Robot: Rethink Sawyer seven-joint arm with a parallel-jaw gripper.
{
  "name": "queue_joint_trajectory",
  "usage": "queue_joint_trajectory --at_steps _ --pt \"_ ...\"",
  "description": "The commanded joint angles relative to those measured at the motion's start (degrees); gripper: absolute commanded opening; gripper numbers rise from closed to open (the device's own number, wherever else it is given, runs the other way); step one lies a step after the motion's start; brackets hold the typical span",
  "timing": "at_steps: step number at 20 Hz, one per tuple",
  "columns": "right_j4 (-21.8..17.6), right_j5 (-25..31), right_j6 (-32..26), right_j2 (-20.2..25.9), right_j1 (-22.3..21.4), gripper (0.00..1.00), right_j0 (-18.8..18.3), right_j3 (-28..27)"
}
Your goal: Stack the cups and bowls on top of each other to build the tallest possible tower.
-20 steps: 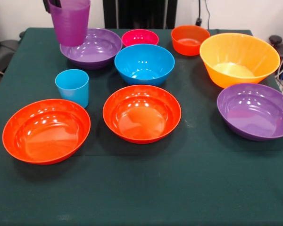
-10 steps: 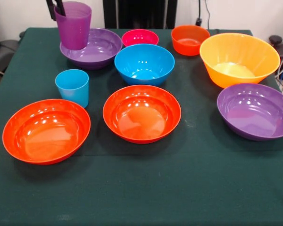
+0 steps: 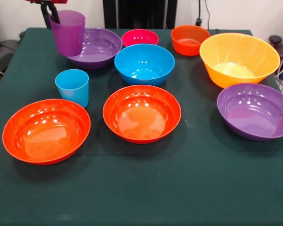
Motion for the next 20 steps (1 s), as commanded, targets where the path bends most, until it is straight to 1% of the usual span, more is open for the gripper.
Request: queue_joint_trajectory --at_steps 1,5,11,14,20 --pt "-6.3 -2.3 -16.0 7.5 4.6 0.0 -0.3 0.5" --pt "-7.6 -2.0 -15.6 9.3 5.6 0.0 -1.2 0.1" --pt "-9.4 -3.8 -13.5 11.6 7.5 0.0 -1.6 -0.4" --pt "-10.0 -3.9 -12.5 12.2 7.6 0.0 -1.7 -0.3" --pt "-10.9 -2.1 -12.0 13.4 7.4 0.0 -2.4 -0.6"
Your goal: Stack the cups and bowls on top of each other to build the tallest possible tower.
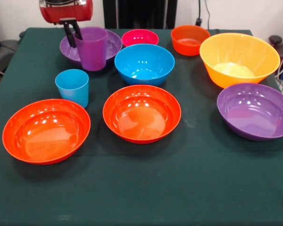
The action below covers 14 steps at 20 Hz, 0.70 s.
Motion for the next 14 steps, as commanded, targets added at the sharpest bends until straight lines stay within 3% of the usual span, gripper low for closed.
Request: queue_joint_trajectory --at_steps 1,14 --pt "-4.5 -1.8 -12.0 4.2 1.6 0.0 0.1 -0.7" --pt "-5.5 1.4 -13.8 5.8 2.2 0.0 -0.6 -3.4"
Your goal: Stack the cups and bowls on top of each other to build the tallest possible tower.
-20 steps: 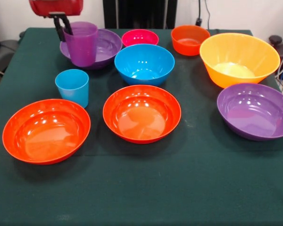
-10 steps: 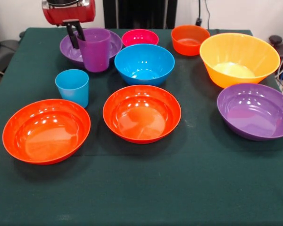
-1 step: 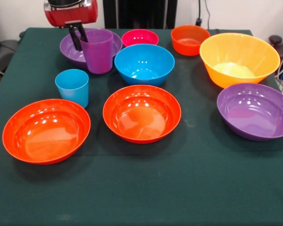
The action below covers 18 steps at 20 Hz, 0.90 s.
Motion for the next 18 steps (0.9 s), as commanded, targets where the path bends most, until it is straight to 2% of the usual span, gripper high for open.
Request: queue_joint_trajectory --at_steps 1,18 --pt "-5.2 1.6 -13.9 2.8 1.1 0.0 0.7 -3.4" --pt "-5.7 5.7 -18.5 3.5 2.7 0.0 0.0 -8.4"
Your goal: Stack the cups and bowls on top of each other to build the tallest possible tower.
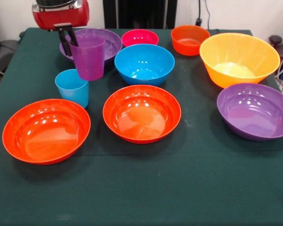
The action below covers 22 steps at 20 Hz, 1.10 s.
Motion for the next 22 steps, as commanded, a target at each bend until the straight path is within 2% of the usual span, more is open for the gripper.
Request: queue_joint_trajectory --at_steps 1,13,22 --pt "-5.2 5.8 -18.6 2.4 2.4 0.0 0.1 -4.7" --pt "-7.1 7.0 -19.6 2.2 2.6 0.0 -1.1 -5.4" --pt "-9.0 7.5 -20.5 2.6 2.6 0.0 -3.5 -5.4"
